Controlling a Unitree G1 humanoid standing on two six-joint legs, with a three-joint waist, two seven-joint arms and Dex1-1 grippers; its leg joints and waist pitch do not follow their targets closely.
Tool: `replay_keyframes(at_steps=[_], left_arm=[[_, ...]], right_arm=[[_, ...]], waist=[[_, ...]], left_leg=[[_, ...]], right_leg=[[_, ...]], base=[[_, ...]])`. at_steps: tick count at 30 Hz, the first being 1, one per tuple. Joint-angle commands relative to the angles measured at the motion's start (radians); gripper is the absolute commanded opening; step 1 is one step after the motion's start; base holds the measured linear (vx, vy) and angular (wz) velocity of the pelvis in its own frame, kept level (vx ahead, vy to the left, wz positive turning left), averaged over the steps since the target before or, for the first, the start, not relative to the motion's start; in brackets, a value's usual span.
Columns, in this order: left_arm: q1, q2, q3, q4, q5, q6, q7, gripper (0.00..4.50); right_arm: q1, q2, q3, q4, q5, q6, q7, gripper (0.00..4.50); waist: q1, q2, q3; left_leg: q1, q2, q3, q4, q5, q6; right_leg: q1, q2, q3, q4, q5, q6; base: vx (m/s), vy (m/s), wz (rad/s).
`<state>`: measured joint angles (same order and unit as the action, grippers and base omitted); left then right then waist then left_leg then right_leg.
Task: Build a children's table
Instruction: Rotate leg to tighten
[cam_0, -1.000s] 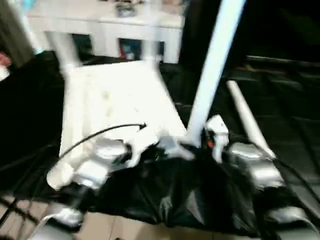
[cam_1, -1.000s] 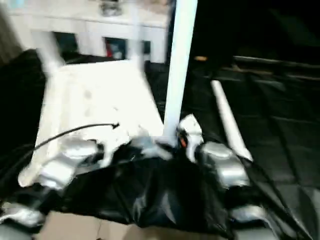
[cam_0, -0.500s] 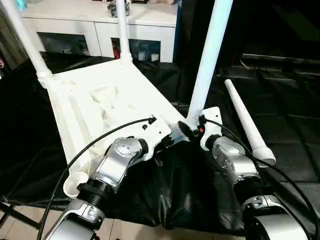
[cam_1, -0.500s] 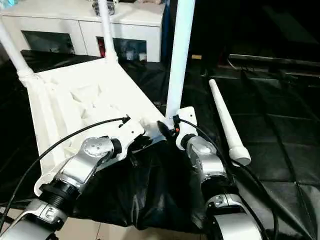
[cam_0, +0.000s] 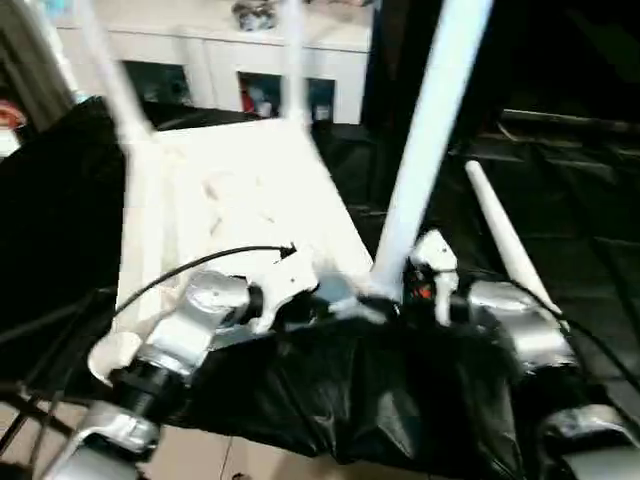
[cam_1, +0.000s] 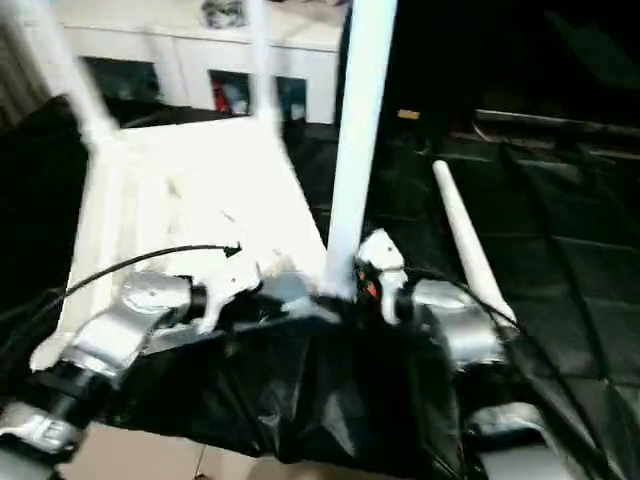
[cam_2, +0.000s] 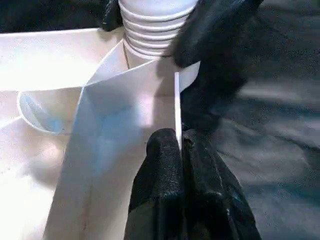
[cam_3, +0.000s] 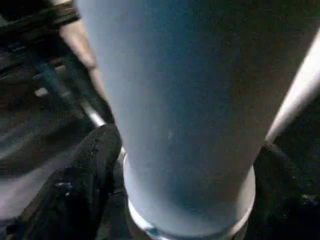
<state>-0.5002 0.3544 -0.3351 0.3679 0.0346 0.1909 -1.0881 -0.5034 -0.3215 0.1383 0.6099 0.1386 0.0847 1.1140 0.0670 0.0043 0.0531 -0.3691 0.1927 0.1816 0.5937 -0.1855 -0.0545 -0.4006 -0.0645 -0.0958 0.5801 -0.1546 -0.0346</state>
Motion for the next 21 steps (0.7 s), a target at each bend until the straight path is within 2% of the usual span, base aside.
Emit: replay_keyframes(at_steps=[1, 6, 10, 14, 17, 19, 21], left_arm=[[-0.006, -0.008, -0.031, -0.033, -0.006, -0.022, -0.030, 0.00], [-0.011, 0.028, -0.032, -0.027, -0.016, -0.022, -0.091, 0.00], [-0.015, 0.038, -0.034, -0.020, -0.018, -0.030, -0.098, 0.00], [-0.015, 0.029, -0.025, -0.014, -0.014, -0.037, -0.081, 0.00], [-0.018, -0.011, -0.004, -0.006, -0.014, -0.030, -0.011, 0.00], [-0.025, -0.044, 0.013, 0.007, -0.010, -0.020, 0.058, 0.00], [-0.029, -0.061, 0.021, 0.011, -0.009, -0.011, 0.088, 0.00]], right_arm=[[0.012, 0.003, 0.046, -0.043, 0.015, 0.010, 0.073, 3.53], [0.032, -0.028, 0.079, -0.092, 0.010, 0.039, 0.134, 3.07], [0.049, -0.033, 0.093, -0.126, 0.010, 0.056, 0.150, 2.80], [0.059, -0.027, 0.096, -0.139, 0.011, 0.062, 0.141, 2.74], [0.066, 0.009, 0.075, -0.130, 0.004, 0.070, 0.063, 2.72], [0.055, 0.048, 0.046, -0.090, -0.015, 0.056, -0.051, 2.72], [0.045, 0.070, 0.032, -0.063, -0.028, 0.049, -0.120, 2.72]], waist=[[0.001, 0.002, -0.069], [0.006, 0.001, -0.067], [0.009, 0.002, -0.068], [0.012, 0.003, -0.069], [0.015, 0.002, -0.069], [0.011, 0.001, -0.066], [0.003, -0.002, -0.064]], left_leg=[[0.017, 0.051, -0.012, -0.065, -0.183, 0.074], [0.020, 0.050, -0.013, -0.068, -0.207, 0.054], [0.020, 0.050, -0.014, -0.068, -0.199, 0.050], [0.019, 0.050, -0.014, -0.067, -0.189, 0.050], [0.021, 0.050, -0.013, -0.067, -0.193, 0.047], [0.020, 0.047, -0.014, -0.069, -0.207, 0.036], [0.020, 0.043, -0.017, -0.070, -0.232, 0.020]], right_leg=[[0.051, -0.085, 0.055, -0.060, -0.256, -0.203], [0.050, -0.086, 0.056, -0.066, -0.314, -0.183], [0.050, -0.085, 0.056, -0.065, -0.307, -0.179], [0.050, -0.085, 0.057, -0.064, -0.287, -0.182], [0.049, -0.085, 0.057, -0.064, -0.284, -0.183], [0.048, -0.087, 0.056, -0.070, -0.318, -0.176], [0.049, -0.088, 0.052, -0.078, -0.392, -0.152]], base=[[0.000, 0.000, 0.00], [0.000, 0.000, 0.00], [0.000, 0.000, 0.00], [0.000, 0.000, 0.00], [0.000, 0.000, 0.00], [0.000, 0.000, 0.00], [0.000, 0.000, 0.00]])
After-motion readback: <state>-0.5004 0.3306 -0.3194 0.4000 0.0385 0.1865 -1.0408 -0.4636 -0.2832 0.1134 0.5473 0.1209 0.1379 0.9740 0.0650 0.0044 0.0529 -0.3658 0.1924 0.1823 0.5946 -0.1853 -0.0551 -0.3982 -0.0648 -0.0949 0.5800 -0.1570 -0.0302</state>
